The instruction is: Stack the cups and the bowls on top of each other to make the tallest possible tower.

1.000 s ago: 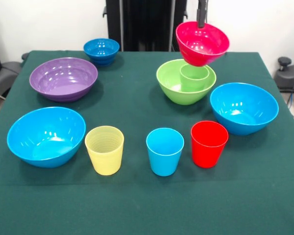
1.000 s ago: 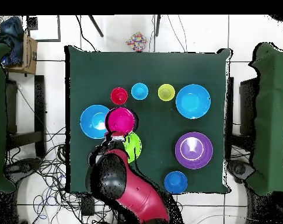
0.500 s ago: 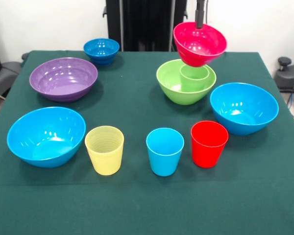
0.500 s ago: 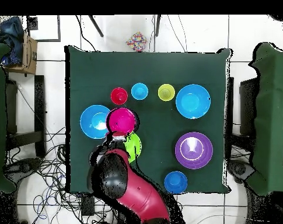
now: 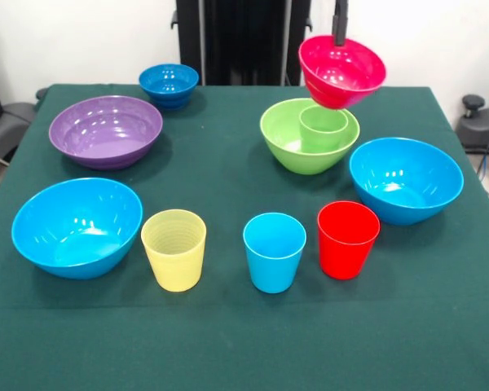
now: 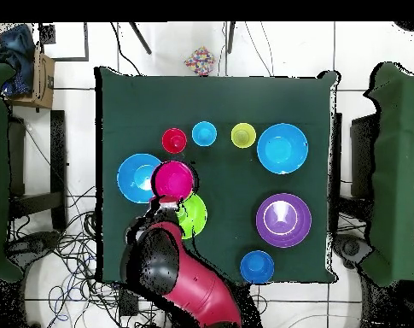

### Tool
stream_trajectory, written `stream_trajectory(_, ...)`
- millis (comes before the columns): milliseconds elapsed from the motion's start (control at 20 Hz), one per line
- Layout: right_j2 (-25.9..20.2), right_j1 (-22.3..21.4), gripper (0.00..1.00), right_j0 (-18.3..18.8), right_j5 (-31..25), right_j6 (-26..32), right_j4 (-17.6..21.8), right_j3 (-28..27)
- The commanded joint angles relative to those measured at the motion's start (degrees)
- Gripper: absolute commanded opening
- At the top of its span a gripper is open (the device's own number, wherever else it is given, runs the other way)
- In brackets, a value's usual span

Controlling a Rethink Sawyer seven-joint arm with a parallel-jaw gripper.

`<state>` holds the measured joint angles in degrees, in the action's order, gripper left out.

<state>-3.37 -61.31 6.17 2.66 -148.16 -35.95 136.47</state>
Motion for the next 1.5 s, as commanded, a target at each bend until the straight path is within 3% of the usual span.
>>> stream_trajectory(50,2.6,5.35,0.0,-3.89,-1.71,-8.24,-1.29,-0.94)
stream_trajectory(300,4.69,6.68,0.0,-5.06,-3.06,-7.13,-1.15,-2.19)
stream_trajectory(550,13.07,10.42,0.0,-9.35,-14.68,-5.89,-0.23,-8.37)
stream_trajectory(800,15.41,12.67,0.0,-6.1,-22.94,-3.47,4.05,-14.42)
stream_trajectory(1000,15.57,13.42,0.0,-4.4,-26.04,-3.27,5.8,-16.68)
stream_trajectory(1150,18.5,15.24,0.0,-6.49,-29.15,-5.18,7.42,-19.88)
stream_trajectory(1500,19.48,16.96,0.0,-7.11,-28.76,-5.23,8.49,-21.57)
